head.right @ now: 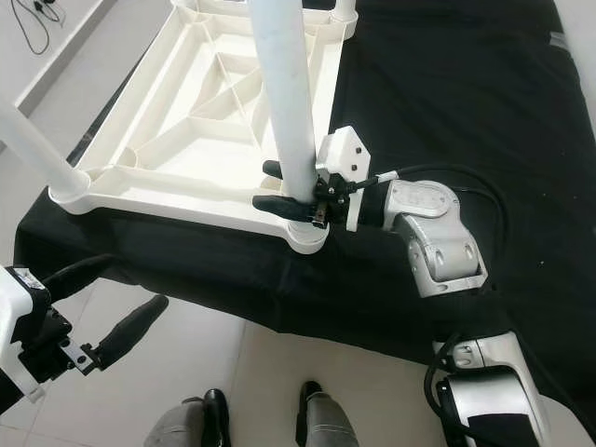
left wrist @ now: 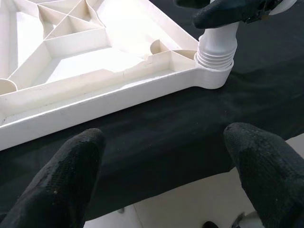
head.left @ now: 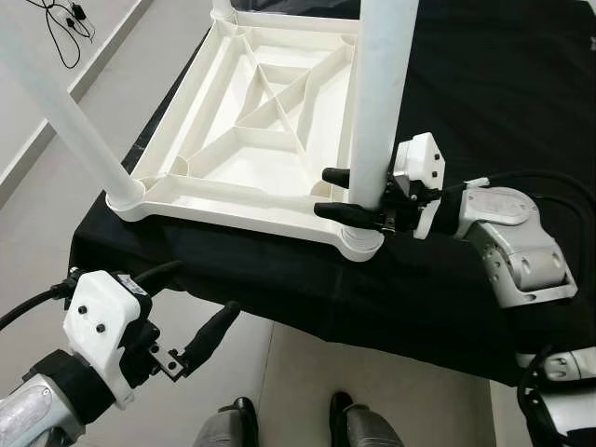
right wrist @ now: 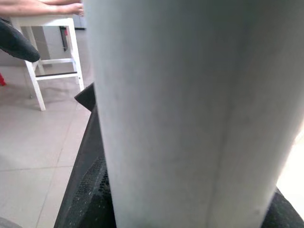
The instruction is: Building children table
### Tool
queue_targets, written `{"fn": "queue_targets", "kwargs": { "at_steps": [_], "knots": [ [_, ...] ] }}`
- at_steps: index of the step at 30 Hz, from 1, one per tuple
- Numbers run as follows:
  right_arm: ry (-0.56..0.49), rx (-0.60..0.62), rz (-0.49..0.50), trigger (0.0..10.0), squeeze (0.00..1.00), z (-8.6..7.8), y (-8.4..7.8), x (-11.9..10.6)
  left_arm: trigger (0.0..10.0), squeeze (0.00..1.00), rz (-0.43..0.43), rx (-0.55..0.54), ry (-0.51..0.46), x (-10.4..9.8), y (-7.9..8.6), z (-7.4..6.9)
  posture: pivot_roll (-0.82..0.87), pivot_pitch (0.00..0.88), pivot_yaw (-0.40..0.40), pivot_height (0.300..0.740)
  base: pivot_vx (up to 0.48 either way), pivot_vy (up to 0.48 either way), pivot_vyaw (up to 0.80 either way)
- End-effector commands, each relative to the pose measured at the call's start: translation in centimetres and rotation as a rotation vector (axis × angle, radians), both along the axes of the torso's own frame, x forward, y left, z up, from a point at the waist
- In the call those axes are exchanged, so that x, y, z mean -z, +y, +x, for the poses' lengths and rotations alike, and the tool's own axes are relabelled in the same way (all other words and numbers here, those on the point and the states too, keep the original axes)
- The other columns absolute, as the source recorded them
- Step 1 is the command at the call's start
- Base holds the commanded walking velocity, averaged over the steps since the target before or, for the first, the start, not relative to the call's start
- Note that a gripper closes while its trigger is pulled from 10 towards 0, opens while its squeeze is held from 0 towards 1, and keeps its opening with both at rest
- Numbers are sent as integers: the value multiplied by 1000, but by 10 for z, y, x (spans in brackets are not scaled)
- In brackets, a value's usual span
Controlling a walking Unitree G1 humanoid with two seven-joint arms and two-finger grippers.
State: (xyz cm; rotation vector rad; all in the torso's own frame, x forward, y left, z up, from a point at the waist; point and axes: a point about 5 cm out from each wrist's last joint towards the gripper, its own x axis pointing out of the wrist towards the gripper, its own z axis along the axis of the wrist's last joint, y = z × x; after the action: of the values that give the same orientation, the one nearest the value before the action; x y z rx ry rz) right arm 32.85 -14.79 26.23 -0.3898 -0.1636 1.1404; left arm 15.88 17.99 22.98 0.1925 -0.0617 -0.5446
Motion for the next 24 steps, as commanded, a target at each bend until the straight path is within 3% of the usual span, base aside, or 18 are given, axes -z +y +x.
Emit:
{"fn": "queue_targets", "kwargs": {
  "at_steps": [1, 6, 10, 14, 17, 24],
  "knots": [
    [195, 184, -79, 10000, 0, 10, -14, 46, 10000, 0, 18, 12, 10, 1, -1, -2, 61, 369, 2, 740, 0, 0, 0],
    [242, 272, -64, 10000, 0, 1, -4, 55, 10000, 0, 19, 9, 9, 0, -1, -3, 57, 373, 1, 740, 0, 0, 0],
    [296, 477, 11, 10000, 0, -15, 4, 68, 10000, 0, 18, 9, 10, 1, 0, -2, 54, 373, 3, 740, 0, 0, 0],
    [288, 531, 33, 10000, 0, -18, 4, 68, 10000, 0, 18, 8, 10, 1, 0, -2, 51, 370, 2, 740, 0, 0, 0],
    [295, 737, 80, 10000, 0, -34, 7, 79, 10000, 0, 17, 6, 10, 1, 1, -1, 41, 370, 2, 740, 0, 0, 0],
    [315, 913, 158, 10000, 0, -48, 16, 79, 10000, 0, 19, 5, 10, 2, 1, 0, 42, 365, 1, 740, 0, 0, 0]
  ]
}}
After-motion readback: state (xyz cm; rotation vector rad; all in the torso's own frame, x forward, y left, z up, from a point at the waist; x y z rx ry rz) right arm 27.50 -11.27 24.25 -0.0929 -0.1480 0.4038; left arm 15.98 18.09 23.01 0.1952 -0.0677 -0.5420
